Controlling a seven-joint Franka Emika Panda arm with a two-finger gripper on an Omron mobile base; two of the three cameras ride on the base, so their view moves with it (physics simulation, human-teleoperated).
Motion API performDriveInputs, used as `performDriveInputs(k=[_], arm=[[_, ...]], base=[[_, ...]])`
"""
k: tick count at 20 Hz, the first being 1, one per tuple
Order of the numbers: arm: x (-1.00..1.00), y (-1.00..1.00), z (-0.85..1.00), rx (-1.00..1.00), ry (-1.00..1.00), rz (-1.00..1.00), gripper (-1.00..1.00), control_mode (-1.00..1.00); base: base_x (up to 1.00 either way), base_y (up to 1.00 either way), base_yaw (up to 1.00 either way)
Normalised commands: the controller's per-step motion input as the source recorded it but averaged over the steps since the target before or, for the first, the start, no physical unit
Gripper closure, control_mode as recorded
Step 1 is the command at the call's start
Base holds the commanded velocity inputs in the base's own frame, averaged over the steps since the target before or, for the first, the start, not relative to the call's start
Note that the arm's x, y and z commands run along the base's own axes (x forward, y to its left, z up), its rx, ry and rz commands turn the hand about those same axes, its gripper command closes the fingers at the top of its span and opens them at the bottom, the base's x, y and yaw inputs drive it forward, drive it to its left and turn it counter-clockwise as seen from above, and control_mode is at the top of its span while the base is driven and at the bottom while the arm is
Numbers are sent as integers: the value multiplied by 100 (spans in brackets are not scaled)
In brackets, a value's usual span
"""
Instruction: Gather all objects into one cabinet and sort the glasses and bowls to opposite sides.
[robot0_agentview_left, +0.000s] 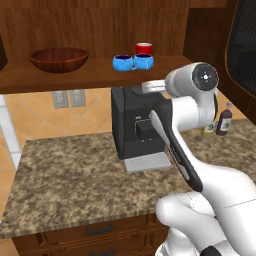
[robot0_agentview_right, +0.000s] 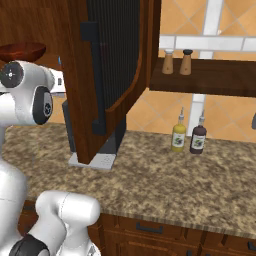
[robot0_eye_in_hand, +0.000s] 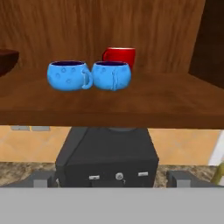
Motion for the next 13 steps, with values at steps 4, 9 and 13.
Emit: performDriveInputs(k=[4,9,13], arm=[[-100,1,-9,-1,-20,0,-100,-100],[-100,3,-22,-2,-22,0,-100,-100],[-44,0,-8,0,-6,1,-100,-100]], base=[[0,0,0],[0,0,0],[0,0,0]])
